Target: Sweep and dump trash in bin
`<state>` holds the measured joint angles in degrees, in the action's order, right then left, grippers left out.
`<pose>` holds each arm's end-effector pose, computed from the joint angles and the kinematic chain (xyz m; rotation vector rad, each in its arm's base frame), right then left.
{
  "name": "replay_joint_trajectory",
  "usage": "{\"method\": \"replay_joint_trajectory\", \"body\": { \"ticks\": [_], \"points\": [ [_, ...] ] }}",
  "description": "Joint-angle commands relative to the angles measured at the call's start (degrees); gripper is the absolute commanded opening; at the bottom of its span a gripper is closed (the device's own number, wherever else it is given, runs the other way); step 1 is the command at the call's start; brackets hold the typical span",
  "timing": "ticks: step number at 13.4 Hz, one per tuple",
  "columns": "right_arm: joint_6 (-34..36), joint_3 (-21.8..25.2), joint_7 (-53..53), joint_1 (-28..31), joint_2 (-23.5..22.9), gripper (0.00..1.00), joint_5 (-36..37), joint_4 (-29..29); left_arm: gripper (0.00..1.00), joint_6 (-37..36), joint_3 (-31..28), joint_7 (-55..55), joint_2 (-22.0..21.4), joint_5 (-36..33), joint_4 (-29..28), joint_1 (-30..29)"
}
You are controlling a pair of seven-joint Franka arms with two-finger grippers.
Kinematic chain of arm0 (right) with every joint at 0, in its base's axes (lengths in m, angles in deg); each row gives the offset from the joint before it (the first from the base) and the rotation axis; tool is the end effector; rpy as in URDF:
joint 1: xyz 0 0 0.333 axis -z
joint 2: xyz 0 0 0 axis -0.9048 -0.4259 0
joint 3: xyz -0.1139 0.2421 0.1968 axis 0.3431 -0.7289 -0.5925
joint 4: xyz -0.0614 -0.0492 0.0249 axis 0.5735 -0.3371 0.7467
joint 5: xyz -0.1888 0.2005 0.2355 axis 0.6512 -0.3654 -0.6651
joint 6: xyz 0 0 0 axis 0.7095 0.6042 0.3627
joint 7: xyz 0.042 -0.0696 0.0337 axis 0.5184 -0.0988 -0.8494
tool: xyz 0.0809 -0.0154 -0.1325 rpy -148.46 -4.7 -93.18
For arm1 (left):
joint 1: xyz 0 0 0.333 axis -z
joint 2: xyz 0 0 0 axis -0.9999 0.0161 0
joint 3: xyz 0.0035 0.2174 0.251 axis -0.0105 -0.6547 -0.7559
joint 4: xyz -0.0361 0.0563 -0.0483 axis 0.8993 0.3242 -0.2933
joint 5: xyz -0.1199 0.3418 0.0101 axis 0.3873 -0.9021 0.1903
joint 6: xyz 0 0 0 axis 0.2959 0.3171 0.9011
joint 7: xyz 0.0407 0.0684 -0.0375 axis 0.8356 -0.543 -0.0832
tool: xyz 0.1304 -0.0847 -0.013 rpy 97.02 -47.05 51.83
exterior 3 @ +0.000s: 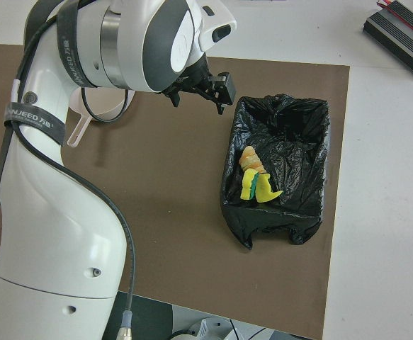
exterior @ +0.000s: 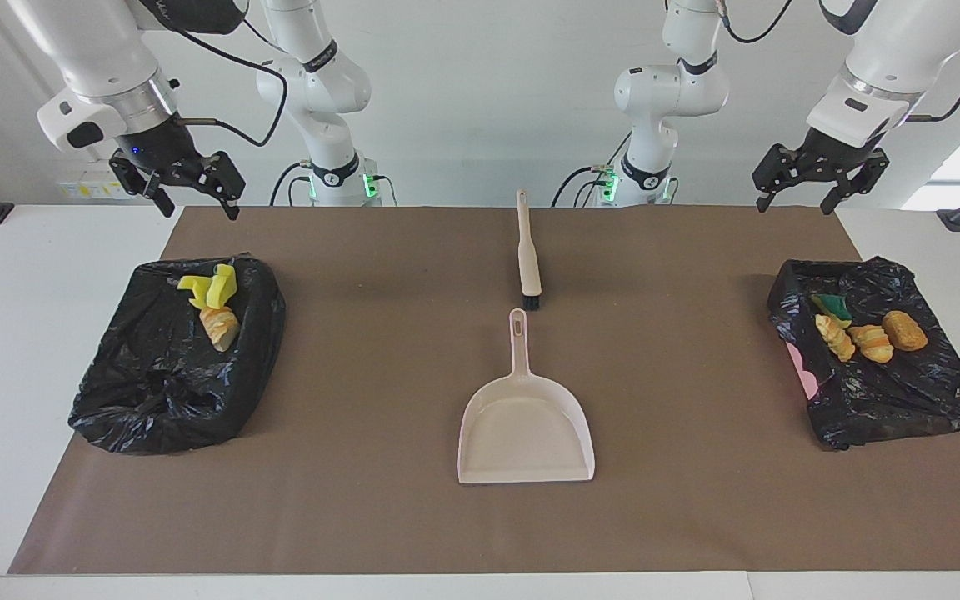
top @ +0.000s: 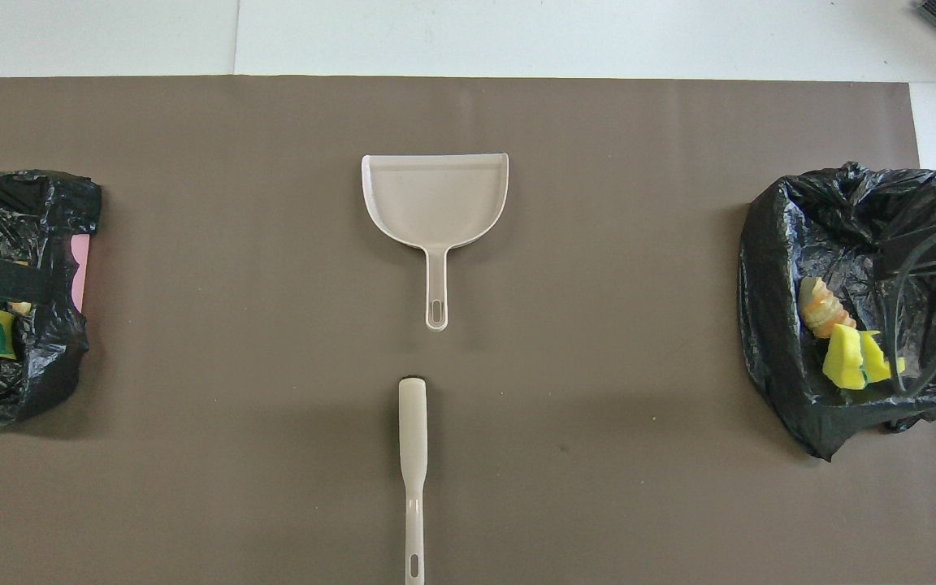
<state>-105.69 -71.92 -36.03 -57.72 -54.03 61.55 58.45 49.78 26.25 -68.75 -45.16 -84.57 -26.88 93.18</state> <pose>0.5162 -0.0277 0.6094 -3.1354 0.1290 0.0325 0.4930 -0.0303 0.6198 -3.1254 0.2049 -0.0143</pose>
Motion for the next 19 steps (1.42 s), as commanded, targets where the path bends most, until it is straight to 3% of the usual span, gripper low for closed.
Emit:
{"method": "replay_joint_trajectory", "body": {
  "ticks": [1,19],
  "points": [
    [-0.3,-0.3,0.1,0.1,1.4,1.00,0.7,1.6,1.00,-0.6,-0.1,-0.4,-1.4,0.0,0.4,0.3],
    [-0.3,-0.3,0.1,0.2,1.4,1.00,0.7,1.6,1.00,-1.5,-0.7,-1.4,-1.5,0.3,0.5,-1.4]
  ]
}}
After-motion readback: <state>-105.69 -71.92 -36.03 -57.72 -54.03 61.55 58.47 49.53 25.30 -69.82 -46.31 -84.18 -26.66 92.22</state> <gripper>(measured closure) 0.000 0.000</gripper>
